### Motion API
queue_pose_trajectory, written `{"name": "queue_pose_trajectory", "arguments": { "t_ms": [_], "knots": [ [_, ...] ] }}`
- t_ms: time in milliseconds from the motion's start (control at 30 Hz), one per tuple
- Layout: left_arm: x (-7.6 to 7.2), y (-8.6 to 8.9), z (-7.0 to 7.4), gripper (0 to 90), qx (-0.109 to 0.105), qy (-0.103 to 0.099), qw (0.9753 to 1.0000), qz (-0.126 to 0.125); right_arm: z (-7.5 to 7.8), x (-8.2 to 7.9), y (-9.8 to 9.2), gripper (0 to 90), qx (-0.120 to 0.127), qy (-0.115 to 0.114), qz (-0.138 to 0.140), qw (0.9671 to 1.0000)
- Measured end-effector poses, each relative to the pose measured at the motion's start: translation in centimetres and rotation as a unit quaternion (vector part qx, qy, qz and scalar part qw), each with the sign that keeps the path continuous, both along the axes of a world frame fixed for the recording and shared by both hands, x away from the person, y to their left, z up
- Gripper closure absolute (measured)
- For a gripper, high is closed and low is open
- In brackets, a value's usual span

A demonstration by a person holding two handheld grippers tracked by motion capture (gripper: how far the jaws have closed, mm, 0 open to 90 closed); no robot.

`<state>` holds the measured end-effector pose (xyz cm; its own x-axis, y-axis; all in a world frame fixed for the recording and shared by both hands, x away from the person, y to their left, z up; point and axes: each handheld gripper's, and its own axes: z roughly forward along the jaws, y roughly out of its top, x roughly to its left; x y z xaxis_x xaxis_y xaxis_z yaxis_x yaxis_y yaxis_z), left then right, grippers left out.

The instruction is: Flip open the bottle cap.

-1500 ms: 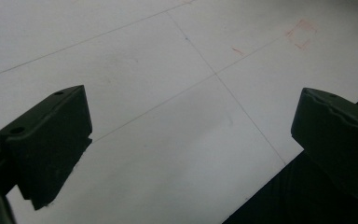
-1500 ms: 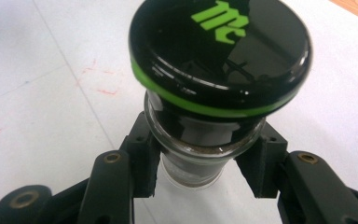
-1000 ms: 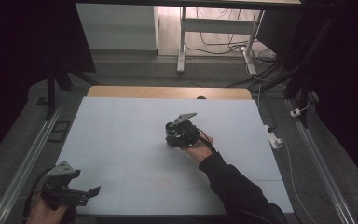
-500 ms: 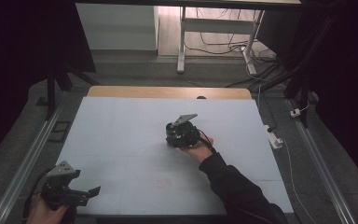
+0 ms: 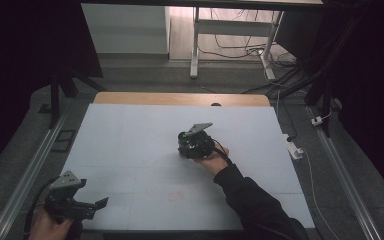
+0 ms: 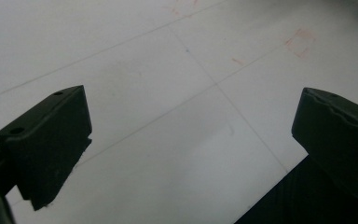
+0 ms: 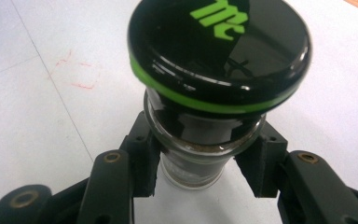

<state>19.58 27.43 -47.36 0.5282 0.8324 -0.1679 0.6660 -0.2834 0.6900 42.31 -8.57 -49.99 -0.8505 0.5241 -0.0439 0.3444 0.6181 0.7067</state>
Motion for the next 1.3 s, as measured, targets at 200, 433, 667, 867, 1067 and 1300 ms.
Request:
{"name": "queue_pose_trajectory", "arguments": {
  "t_ms": [200,433,667,867,1067,1300],
  "knots": [
    [0.5,-0.2,0.0,0.0,-0.011,-0.007,0.9997,-0.019,0.0,0.0,0.0,53.0,0.001,0.0,0.001,1.0],
    [1.6,-0.8,0.0,0.0,-0.021,-0.009,0.999,-0.038,-0.1,0.0,0.0,53.0,0.003,-0.001,0.001,1.0],
    [3.4,-2.1,0.1,0.0,-0.031,-0.008,0.9975,-0.063,-0.1,0.0,0.0,53.0,0.003,-0.002,0.002,1.0],
    [4.7,-3.2,0.4,0.0,-0.027,-0.022,0.9965,-0.076,-0.1,0.0,0.0,53.0,0.005,-0.001,0.002,1.0],
    [6.6,-4.5,0.7,0.0,-0.016,-0.015,0.9954,-0.093,-0.1,0.0,0.0,53.0,0.006,-0.001,0.002,1.0],
    [8.1,-5.7,0.9,0.0,-0.003,-0.022,0.9943,-0.104,-0.1,0.0,-0.1,53.0,0.007,-0.001,0.003,1.0]
  ]
}}
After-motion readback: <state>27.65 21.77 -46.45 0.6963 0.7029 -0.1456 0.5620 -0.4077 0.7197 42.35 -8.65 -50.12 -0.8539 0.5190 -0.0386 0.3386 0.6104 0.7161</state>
